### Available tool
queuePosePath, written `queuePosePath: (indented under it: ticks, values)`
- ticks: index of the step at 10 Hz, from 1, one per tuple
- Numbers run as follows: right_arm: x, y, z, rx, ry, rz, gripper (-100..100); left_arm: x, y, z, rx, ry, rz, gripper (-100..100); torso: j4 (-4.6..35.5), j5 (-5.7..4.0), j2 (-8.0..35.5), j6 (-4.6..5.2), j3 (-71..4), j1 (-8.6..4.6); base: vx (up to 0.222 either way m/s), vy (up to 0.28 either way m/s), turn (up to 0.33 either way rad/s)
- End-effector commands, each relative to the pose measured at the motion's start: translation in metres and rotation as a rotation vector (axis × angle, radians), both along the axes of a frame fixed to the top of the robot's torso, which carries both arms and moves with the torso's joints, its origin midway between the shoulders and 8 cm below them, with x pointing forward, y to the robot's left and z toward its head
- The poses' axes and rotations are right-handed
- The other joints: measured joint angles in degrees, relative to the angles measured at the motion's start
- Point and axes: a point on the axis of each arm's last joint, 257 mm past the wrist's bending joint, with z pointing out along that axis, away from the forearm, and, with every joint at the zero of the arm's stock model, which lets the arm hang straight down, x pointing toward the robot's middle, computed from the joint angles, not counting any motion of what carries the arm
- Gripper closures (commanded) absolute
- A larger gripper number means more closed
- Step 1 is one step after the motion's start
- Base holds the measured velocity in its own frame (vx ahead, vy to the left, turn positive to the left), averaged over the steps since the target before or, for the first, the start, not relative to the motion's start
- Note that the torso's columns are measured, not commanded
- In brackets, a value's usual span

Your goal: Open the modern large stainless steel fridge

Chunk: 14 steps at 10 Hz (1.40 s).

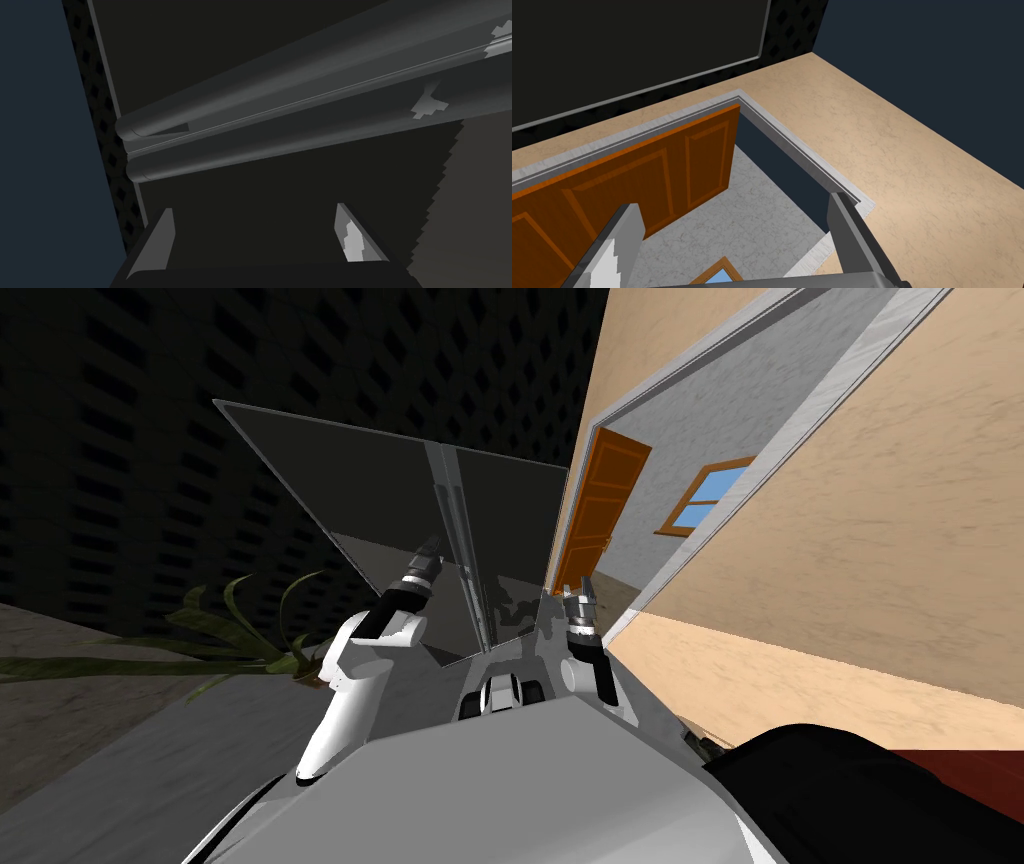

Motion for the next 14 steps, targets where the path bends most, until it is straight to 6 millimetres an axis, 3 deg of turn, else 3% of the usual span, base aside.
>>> queuePosePath:
  ticks: [1,2,6,7,8,10,11,13,14]
  values:
    - [0.0,0.0,0.0,0.0,0.0,0.0,0,0.007,-0.004,0.016,0.024,0.004,0.011,-100,0.0,-0.01,0.03,0.03,0.0,-0.05,-0.033,-0.022,-0.029]
    - [0.0,0.0,0.0,0.0,0.0,0.0,0,0.008,-0.003,0.013,0.024,0.016,0.016,-100,0.01,-0.02,0.02,0.01,0.01,-0.04,-0.014,-0.01,0.006]
    - [0.0,0.0,0.0,0.0,0.0,0.0,0,0.018,-0.01,0.045,0.067,0.017,0.042,-100,0.02,-0.02,0.06,0.02,0.03,-0.07,-0.033,-0.025,-0.034]
    - [0.0,0.0,0.0,0.0,0.0,0.0,0,0.021,-0.008,0.041,0.067,0.038,0.051,-100,0.01,-0.02,0.04,0.01,0.02,-0.06,-0.014,-0.019,0.001]
    - [0.0,0.0,0.0,0.0,0.0,0.0,0,0.023,-0.01,0.053,0.088,0.028,0.06,-100,-0.01,0.0,-0.02,0.0,-0.02,0.0,-0.019,-0.02,-0.039]
    - [0.0,0.0,0.0,0.0,0.0,0.0,0,0.026,-0.009,0.054,0.086,0.05,0.072,-100,0.0,-0.01,0.0,0.0,-0.01,-0.03,-0.012,-0.018,-0.01]
    - [0.0,0.0,0.0,0.0,0.0,0.0,0,0.027,-0.011,0.068,0.106,0.04,0.083,-100,-0.01,0.0,-0.01,0.0,-0.01,0.0,-0.015,-0.023,-0.032]
    - [0.0,0.0,0.0,0.0,0.0,0.0,0,0.03,-0.009,0.066,0.105,0.064,0.095,-100,0.01,-0.02,0.04,0.01,0.02,-0.06,-0.011,-0.018,-0.008]
    - [0.0,0.0,0.0,0.0,0.0,0.0,0,0.031,-0.011,0.08,0.124,0.056,0.108,-100,0.0,0.0,0.02,0.0,0.01,-0.01,-0.013,-0.023,-0.027]
